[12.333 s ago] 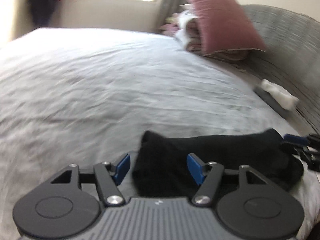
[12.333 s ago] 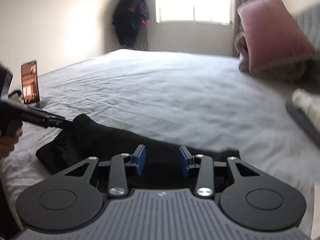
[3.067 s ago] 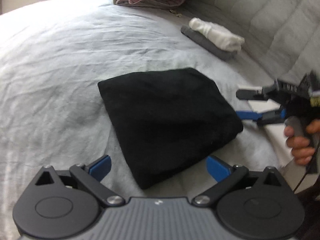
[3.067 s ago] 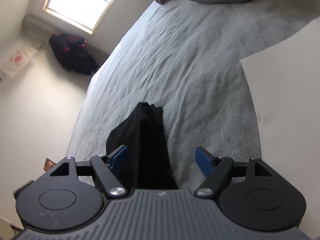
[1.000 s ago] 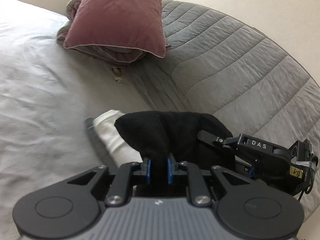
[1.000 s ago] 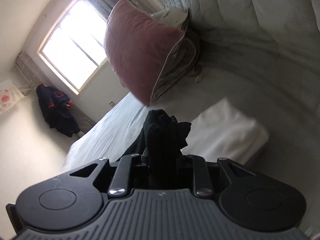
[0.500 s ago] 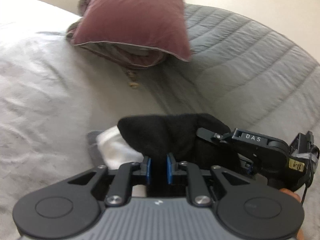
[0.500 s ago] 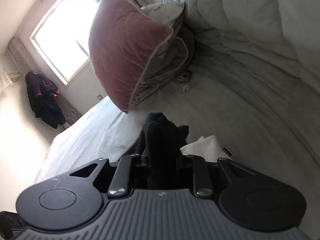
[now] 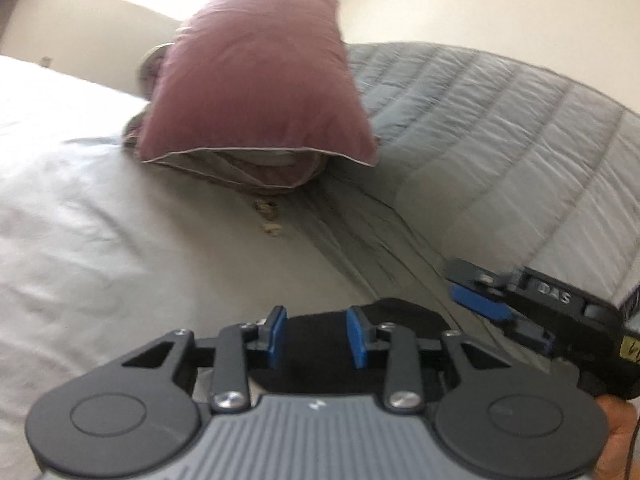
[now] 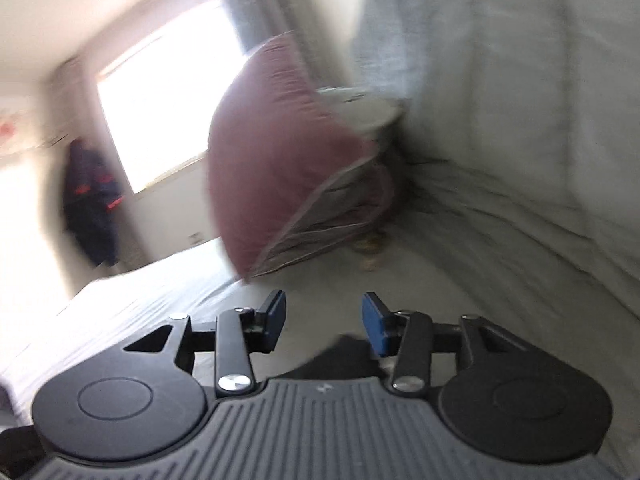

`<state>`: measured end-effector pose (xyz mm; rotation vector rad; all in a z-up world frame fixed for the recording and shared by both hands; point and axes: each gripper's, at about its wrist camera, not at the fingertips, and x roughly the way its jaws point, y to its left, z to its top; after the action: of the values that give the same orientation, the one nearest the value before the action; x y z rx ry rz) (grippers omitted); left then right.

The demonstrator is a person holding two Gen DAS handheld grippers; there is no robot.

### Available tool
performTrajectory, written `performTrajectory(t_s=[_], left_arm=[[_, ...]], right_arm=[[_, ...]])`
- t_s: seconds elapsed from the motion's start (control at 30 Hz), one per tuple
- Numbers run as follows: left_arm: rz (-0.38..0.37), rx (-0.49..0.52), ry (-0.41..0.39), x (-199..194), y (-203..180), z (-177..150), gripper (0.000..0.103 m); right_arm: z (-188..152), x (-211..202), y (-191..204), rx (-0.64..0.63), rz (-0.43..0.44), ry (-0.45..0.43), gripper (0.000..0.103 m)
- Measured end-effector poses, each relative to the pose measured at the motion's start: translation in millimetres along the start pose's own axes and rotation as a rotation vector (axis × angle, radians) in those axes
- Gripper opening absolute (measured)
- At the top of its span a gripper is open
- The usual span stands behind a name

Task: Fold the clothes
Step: 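Carry the black bundle with both grippers onto the white and grey clothes stack, then open both grippers and release the black bundle on the stack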

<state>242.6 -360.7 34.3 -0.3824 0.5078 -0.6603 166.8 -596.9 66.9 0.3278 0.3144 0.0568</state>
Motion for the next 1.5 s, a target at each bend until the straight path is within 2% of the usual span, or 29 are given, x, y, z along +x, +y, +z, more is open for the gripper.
performTrajectory(t_s=[0.1, 0.17, 0.33, 0.5, 0.6, 0.8, 0.93, 1.13, 1.33, 1.5], left_arm=[[0.022, 0.018, 0.023, 18.8, 0.3, -5.4, 0.033], [0.045, 0.013, 0.033, 28.2, 5.3, -10.5, 0.032], [0.04, 0.021, 0.025, 40.5, 15.3, -23.3, 0.034], [0.039, 0.067, 0.002, 42.0, 13.3, -29.1, 0.035], [0.045, 0.06, 0.017, 31.1, 8.4, -22.0, 0.037], [0.057, 0.048, 0.047, 9.2, -1.6, -8.0, 0.049], [0.065, 0.039, 0.066, -5.3, -8.2, 1.3, 0.056], [0.102, 0.062, 0.171, -33.8, -26.3, 6.8, 0.068], [0.164, 0.104, 0.27, -59.0, -39.1, 5.2, 0.078], [0.248, 0.172, 0.323, -81.6, -51.5, 4.9, 0.088]], right_arm=[[-9.2, 17.6, 13.9, -0.083, 0.009, 0.048, 0.037], [-16.3, 31.4, 6.0, -0.08, -0.016, 0.064, 0.037], [-34.3, 58.4, -33.1, 0.028, -0.098, 0.066, 0.035], [-47.8, 60.2, -56.3, 0.154, -0.06, 0.044, 0.035], [-42.0, 52.0, -58.3, 0.202, -0.039, 0.036, 0.035], [-17.6, 18.7, -46.7, 0.173, -0.017, 0.029, 0.039], [-5.0, -11.9, -39.7, 0.171, -0.044, 0.055, 0.04], [2.9, -52.2, -19.7, 0.212, -0.104, 0.088, 0.044], [1.7, -85.9, 12.4, 0.24, -0.169, 0.089, 0.055], [-9.5, -116.5, 44.8, 0.262, -0.236, 0.09, 0.07]])
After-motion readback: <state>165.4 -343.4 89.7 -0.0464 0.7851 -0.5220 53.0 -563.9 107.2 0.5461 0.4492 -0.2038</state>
